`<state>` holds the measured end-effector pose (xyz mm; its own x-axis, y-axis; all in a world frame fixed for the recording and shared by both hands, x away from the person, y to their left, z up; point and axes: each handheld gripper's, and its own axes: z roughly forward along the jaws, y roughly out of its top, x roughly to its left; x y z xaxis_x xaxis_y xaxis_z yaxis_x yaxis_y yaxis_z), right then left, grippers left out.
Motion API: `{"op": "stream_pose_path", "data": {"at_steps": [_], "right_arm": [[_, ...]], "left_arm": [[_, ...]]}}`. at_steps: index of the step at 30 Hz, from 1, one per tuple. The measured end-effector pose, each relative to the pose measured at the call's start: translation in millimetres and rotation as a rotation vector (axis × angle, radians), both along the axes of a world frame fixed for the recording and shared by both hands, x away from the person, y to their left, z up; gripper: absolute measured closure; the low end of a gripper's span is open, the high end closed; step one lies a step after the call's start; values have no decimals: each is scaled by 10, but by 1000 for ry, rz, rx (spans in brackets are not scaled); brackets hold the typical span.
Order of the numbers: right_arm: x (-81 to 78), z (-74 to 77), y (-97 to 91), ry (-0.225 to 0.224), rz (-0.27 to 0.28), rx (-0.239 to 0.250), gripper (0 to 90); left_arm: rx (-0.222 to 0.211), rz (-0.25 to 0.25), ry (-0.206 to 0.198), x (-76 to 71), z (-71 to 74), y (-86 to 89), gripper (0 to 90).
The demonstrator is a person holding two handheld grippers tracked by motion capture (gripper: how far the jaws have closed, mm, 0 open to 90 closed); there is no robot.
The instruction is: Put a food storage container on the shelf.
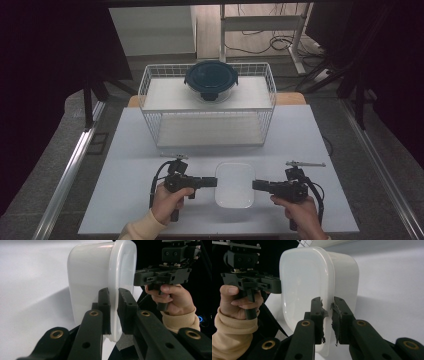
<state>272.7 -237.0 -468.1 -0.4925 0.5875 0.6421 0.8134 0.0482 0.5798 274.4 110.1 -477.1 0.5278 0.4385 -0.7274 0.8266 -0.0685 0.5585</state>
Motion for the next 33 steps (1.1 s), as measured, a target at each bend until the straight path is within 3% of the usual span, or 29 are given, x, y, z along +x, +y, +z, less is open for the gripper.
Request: {"op": "stream_pose_path", "data": {"at_steps": [7,17,33], "right_arm": [[29,68,53,-19,11,2,786],[133,156,141,-41,28,-8,786],[401,603,296,-111,45,-5,786]], "left_arm": [[4,11,-31,-5,91,51,816],[1,21,-44,51,190,134,818],[5,47,-112,256,660,282,818]]}}
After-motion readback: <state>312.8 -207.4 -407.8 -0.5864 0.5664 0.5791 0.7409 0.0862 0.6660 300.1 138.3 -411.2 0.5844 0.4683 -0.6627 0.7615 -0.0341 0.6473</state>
